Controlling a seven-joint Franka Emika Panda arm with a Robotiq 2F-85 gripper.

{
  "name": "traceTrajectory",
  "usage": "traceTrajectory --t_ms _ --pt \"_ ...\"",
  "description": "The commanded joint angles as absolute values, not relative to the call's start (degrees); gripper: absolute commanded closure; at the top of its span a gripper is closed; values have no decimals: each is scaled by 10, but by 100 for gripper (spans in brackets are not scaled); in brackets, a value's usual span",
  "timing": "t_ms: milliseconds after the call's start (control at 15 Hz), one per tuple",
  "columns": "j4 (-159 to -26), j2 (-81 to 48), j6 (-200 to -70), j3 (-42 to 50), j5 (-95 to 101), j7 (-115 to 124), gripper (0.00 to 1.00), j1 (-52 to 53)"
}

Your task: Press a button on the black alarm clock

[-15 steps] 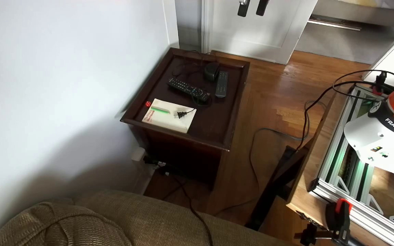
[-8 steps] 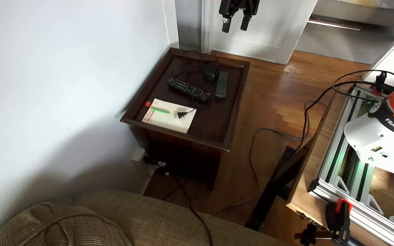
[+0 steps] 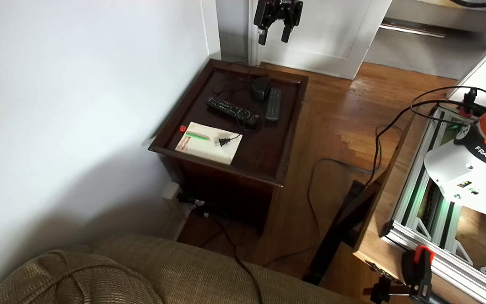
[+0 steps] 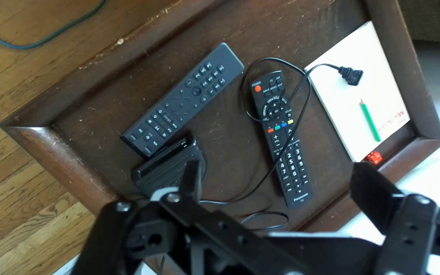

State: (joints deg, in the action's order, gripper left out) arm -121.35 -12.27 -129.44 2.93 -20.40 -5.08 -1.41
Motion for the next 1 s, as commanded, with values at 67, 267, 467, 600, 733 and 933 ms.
traceTrajectory --t_ms 67,267,467,600,733,933 --pt "-1202 -132 -1288 18 -205 -50 0 -26" --pt "-1199 -133 -1287 17 -206 -50 0 -26" --pt "-1199 -133 -1287 17 -206 -50 0 -26" --pt "-1183 -149 -1284 15 -209 -50 0 -27" --pt "-1162 -175 -1294 14 -212 -44 0 -26" --pt "-1133 -210 -1293 10 -216 -33 0 -28"
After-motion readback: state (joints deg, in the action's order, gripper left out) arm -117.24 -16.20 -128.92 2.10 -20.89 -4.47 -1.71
